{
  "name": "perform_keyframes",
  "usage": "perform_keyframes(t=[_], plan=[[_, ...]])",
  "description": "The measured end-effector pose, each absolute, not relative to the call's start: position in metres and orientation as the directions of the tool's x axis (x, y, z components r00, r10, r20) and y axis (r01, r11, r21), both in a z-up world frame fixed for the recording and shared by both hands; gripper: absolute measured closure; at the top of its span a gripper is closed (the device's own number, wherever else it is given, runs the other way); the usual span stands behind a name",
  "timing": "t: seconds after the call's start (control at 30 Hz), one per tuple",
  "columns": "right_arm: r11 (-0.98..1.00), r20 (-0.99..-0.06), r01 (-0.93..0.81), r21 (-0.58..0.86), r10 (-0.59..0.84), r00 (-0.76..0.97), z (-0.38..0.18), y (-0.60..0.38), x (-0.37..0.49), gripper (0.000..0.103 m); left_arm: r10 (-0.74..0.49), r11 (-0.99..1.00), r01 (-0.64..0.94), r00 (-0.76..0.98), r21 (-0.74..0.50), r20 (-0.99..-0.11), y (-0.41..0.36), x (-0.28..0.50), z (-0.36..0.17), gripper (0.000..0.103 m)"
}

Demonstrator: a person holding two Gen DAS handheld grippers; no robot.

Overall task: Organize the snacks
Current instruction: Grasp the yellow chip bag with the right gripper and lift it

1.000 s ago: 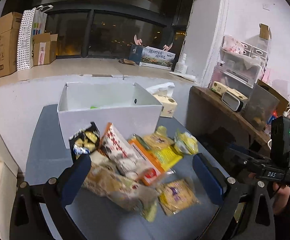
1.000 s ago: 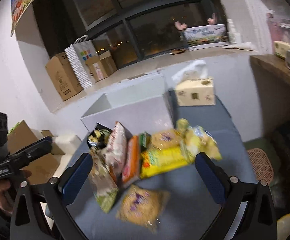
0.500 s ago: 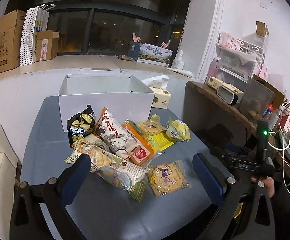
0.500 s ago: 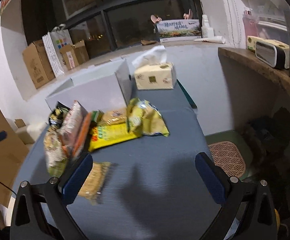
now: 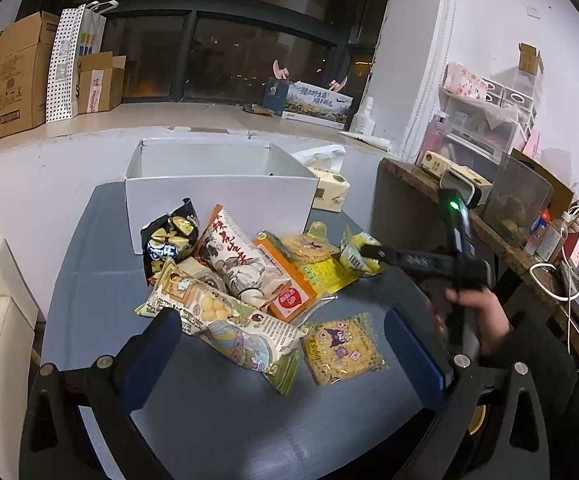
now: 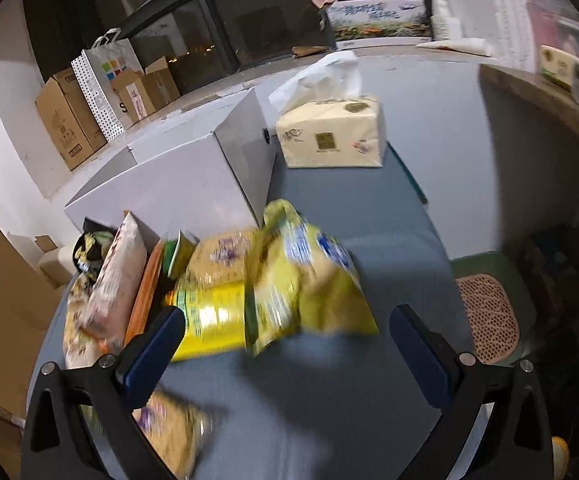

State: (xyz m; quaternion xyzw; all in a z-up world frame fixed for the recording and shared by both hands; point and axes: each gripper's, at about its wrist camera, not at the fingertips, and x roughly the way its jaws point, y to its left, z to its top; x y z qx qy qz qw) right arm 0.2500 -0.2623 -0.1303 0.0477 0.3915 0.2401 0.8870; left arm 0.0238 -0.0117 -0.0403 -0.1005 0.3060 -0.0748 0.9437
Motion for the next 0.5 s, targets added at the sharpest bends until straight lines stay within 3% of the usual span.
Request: perform_keyframes(t=[0.13,0.2,0.3,0.5], plan=[[0.885,-0.732,-0.379,0.27,0.445,0.517,-0.146,-0.248,0.28,0.005,-0.198,0.967,0.064,0.793,-0.246,-0.576,-0.007,0.026,-0.047,0.0],[0.893,-0.759,-0.362,0.269,0.428,0.491,-0.155,-0.246,0.288,0.032,-0.197,0.966,0.054,0.787,-0.252,-0.585,-0.003,0.028,-0.052,0.0],[0.886,-0.749,-0.364,0.287,0.445,0.491,-0.155,-0.25,0.283,0.039,-0.192,0.963,0.033,0.778,-0.267,-0.598,0.0,0.032,-0.059,0.0],[0.854,-0.676,-0.404,0.327,0.511,0.532,-0.135,-0.265,0.243,0.042,-0.194,0.953,-0.002,0.765,-0.303,-0.614,0.011,0.04,-0.071,0.0]])
